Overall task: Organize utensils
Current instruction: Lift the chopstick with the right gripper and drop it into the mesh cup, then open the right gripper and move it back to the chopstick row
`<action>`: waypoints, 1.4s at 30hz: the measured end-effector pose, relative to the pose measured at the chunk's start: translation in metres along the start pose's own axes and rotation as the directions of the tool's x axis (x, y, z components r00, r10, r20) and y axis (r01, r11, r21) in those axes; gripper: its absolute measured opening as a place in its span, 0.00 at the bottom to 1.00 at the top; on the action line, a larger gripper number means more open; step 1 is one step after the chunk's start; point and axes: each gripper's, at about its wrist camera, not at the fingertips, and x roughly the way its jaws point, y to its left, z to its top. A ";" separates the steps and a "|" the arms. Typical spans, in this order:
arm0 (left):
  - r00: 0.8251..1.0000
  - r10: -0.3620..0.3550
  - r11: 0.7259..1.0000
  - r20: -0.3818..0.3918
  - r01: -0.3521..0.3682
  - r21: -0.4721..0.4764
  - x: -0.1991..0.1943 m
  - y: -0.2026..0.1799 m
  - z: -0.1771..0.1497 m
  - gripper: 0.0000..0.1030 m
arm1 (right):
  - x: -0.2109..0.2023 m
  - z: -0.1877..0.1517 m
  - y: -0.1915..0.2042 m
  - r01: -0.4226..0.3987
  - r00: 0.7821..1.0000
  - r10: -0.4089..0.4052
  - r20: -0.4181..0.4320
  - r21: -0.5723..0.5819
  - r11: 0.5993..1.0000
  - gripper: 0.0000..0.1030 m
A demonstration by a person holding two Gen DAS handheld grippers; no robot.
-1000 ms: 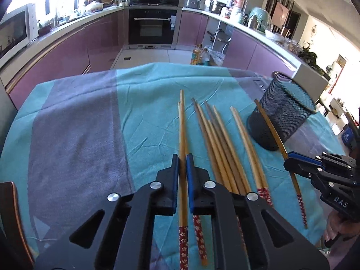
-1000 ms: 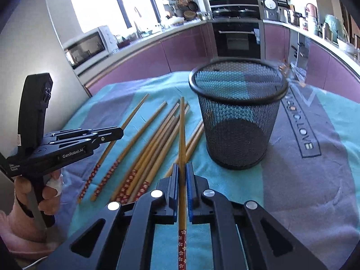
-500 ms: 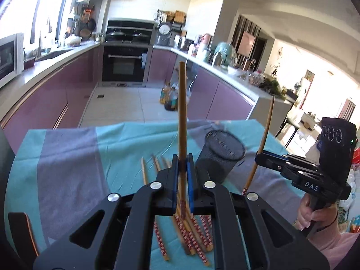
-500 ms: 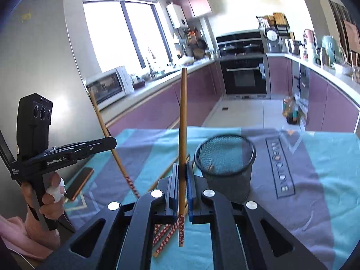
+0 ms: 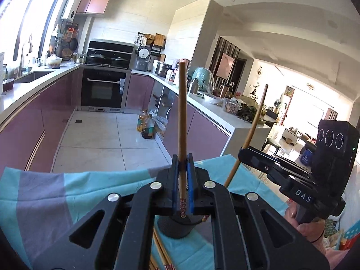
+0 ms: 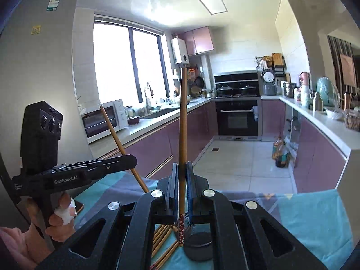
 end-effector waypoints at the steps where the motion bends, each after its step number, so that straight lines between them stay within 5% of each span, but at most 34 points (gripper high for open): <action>1: 1.000 0.001 1.000 -0.003 -0.001 0.009 0.003 -0.005 0.003 0.07 | 0.005 0.000 -0.004 0.008 1.000 -0.008 -0.008 0.003 1.000 0.05; 10: 0.982 0.043 0.998 -0.183 -0.035 0.048 0.070 -0.024 -0.026 0.07 | 0.060 -0.032 -0.018 0.053 0.983 -0.050 -0.175 0.011 0.999 0.05; 16: 0.953 0.036 0.999 -0.300 -0.026 0.035 0.115 -0.004 -0.050 0.08 | 0.090 -0.053 -0.026 0.069 0.947 -0.059 -0.315 0.021 0.997 0.05; 25: 0.946 0.057 0.998 -0.318 -0.046 0.043 0.138 0.017 -0.062 0.13 | 0.105 -0.060 -0.027 0.107 0.935 -0.085 -0.343 0.045 0.993 0.08; 32: 0.965 0.073 0.997 -0.250 -0.068 0.030 0.117 0.023 -0.061 0.29 | 0.086 -0.057 -0.027 0.112 0.952 -0.088 -0.292 0.064 0.992 0.28; 37: 0.975 0.121 0.993 -0.188 -0.117 0.033 0.080 0.038 -0.067 0.34 | 0.053 -0.053 -0.009 0.054 0.971 -0.040 -0.234 0.052 0.997 0.35; 42: 0.957 0.198 0.980 -0.210 -0.189 0.061 0.053 0.062 -0.090 0.38 | 0.029 -0.067 0.015 -0.065 0.968 0.075 -0.238 0.048 0.997 0.37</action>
